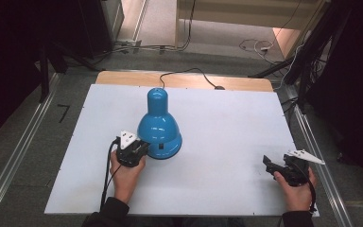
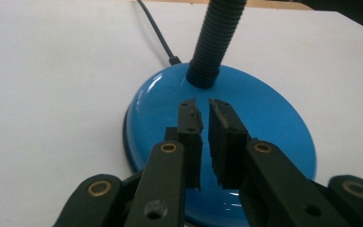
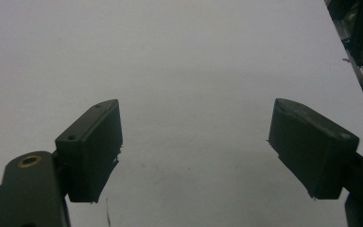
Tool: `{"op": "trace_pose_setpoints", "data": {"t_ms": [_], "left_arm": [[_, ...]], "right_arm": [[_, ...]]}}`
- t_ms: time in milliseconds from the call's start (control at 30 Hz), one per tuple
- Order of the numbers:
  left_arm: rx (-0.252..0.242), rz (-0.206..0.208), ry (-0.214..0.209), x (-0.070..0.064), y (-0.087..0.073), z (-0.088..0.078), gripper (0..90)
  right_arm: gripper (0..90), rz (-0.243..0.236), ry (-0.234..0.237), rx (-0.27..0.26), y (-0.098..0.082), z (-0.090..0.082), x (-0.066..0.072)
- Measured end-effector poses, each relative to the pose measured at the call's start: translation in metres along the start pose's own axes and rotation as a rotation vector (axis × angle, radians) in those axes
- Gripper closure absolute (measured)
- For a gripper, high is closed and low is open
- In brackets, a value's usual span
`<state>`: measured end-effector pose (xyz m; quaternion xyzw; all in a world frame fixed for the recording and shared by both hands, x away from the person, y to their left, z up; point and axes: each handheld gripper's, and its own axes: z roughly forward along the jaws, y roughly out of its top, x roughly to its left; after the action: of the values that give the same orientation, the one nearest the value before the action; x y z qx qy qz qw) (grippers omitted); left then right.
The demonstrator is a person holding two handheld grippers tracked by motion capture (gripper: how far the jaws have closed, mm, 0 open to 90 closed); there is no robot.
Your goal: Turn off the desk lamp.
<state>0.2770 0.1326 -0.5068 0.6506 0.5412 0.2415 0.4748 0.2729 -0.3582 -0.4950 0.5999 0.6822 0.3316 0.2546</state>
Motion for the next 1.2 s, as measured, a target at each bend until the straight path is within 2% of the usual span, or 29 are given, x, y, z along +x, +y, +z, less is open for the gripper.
{"op": "trace_pose_setpoints", "data": {"t_ms": [233, 400, 467, 600, 767, 900, 1133, 1200], "left_arm": [[-0.012, -0.021, 0.016, 0.013, 0.004, -0.008, 77.6], [-0.024, -0.057, 0.033, 0.026, 0.008, -0.014, 73.2], [-0.023, -0.064, 0.041, 0.03, 0.009, -0.015, 66.2], [-0.023, -0.075, 0.055, 0.035, 0.01, -0.018, 61.5], [-0.013, -0.079, 0.063, 0.038, 0.011, -0.019, 52.7], [0.002, -0.077, 0.072, 0.039, 0.011, -0.021, 41.4], [0.014, -0.08, 0.089, 0.047, 0.01, -0.036, 33.0], [0.017, -0.075, 0.096, 0.05, 0.009, -0.043, 32.9]], "right_arm": [[16.8, -0.002, 0.003, -0.004, 0.0, -0.001, -0.001], [16.8, 0.006, 0.002, -0.001, 0.0, -0.001, -0.002], [16.8, 0.006, 0.002, -0.002, 0.0, -0.001, -0.002], [16.8, 0.005, 0.002, -0.002, 0.0, -0.001, -0.002], [16.8, 0.005, 0.004, -0.001, 0.0, -0.001, -0.001], [16.8, 0.009, 0.002, -0.003, -0.001, -0.002, -0.002], [16.8, 0.011, 0.005, -0.003, -0.001, -0.003, -0.004], [16.8, 0.014, 0.004, -0.005, -0.001, -0.003, -0.004]]}}
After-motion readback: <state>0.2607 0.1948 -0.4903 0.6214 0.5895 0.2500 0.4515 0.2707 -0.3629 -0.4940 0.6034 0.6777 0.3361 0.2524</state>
